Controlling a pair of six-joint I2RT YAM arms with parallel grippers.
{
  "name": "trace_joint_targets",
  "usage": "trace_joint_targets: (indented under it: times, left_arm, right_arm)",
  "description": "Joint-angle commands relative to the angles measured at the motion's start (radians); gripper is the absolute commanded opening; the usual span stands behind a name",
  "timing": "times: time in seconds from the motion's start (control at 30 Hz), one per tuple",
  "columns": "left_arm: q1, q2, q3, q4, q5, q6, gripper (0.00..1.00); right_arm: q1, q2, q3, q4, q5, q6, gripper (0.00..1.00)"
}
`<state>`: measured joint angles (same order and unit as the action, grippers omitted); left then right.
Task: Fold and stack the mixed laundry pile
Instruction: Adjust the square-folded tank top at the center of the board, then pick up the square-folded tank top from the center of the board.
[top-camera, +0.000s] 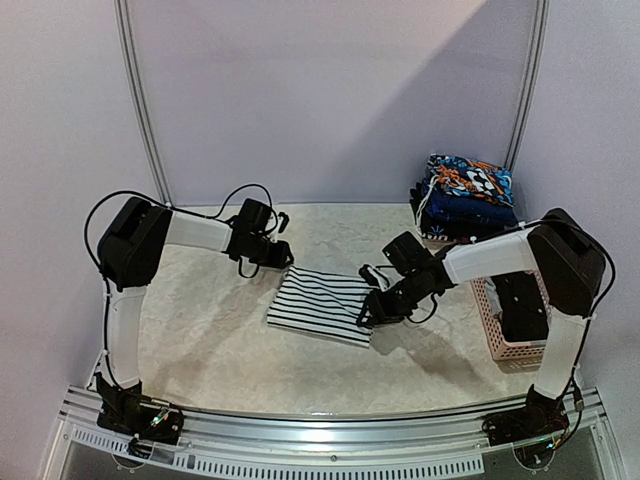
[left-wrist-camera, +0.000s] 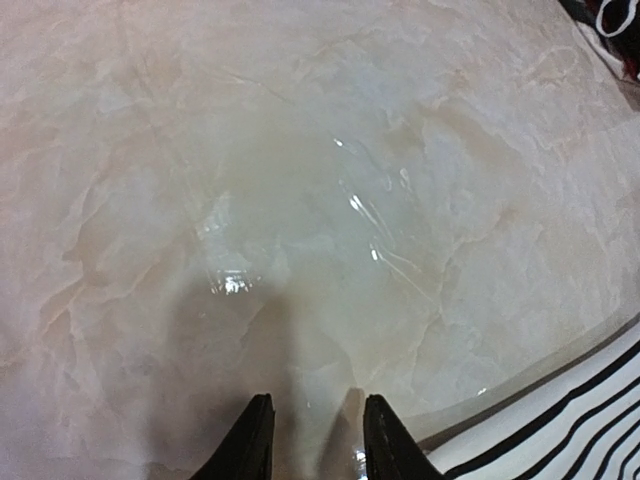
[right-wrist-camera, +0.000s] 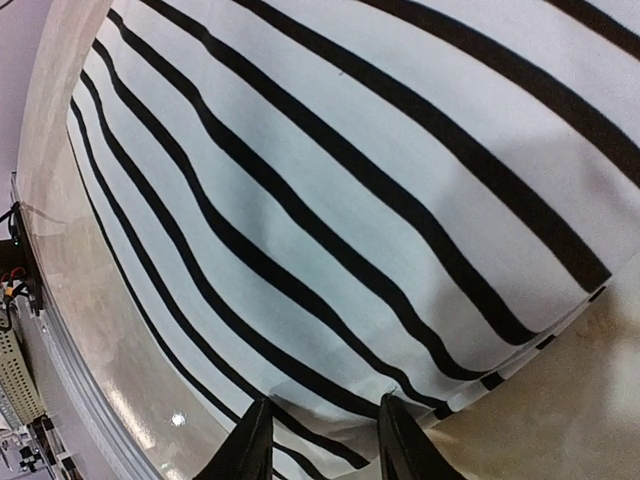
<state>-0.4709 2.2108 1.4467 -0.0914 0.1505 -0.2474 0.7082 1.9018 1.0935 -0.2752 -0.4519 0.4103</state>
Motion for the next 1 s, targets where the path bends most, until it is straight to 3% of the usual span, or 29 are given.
trace_joint_targets:
  times: [0.0, 0.27, 0.63, 0.97]
  left_arm:
    - [0.014, -0.034, 0.009, -0.002, 0.013, -0.007, 0.32]
    - [0.014, -0.123, -0.039, 0.013, 0.006, 0.003, 0.37]
    - [0.014, -0.25, -0.127, 0.044, -0.018, 0.02, 0.51]
    - [-0.04, -0.407, -0.265, 0.06, -0.066, 0.032, 0.55]
  right_arm:
    - [0.009, -0.067, -0.035, -0.095, 0.06, -0.004, 0.37]
    - [0.01, -0.154, -0.073, -0.119, 0.122, -0.017, 0.38]
    - [0.008, -0.243, -0.105, -0.134, 0.205, -0.012, 0.42]
    - [0.007, -0.296, -0.143, -0.108, 0.247, 0.002, 0.44]
